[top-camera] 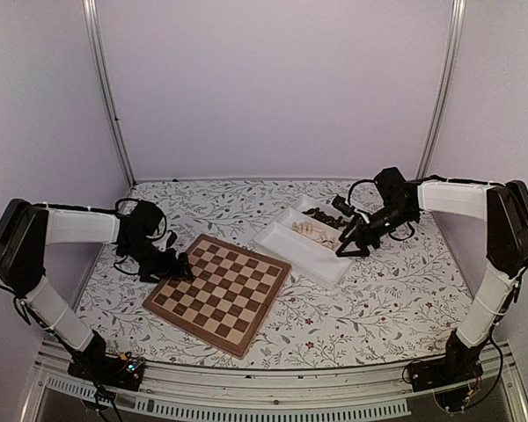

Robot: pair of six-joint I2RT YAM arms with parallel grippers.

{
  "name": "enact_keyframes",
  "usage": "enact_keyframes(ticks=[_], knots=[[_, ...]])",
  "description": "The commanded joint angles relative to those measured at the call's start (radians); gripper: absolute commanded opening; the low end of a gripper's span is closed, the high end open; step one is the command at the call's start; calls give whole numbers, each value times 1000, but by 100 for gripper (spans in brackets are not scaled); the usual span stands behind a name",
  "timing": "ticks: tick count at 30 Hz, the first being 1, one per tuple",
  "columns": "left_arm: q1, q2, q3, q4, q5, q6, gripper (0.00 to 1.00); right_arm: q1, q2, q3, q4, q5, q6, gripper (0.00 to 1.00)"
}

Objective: Set up the chess pieces on the board
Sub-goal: Move the chessboard to the center of the board.

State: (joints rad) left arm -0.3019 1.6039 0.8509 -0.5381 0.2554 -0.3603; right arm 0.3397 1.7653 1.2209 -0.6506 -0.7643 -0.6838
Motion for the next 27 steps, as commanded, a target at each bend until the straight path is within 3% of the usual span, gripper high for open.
enact_keyframes(ticks=[1,9,21,24,27], knots=[[-127,-35,-91,-49,126,-150,98,2,13,26,-21,-24,-19,78],[-341,-47,-80,-87,127,-252,98,1,14,32,-29,-41,-16,78],[-470,-61,-27,-193,254,-192,96,1,22,43,-14,3,1,77],[-473,-71,58,-350,179,-129,94,0,14,51,12,43,22,76],[-456,-65,197,-446,56,-58,94,0,5,73,45,103,38,63]])
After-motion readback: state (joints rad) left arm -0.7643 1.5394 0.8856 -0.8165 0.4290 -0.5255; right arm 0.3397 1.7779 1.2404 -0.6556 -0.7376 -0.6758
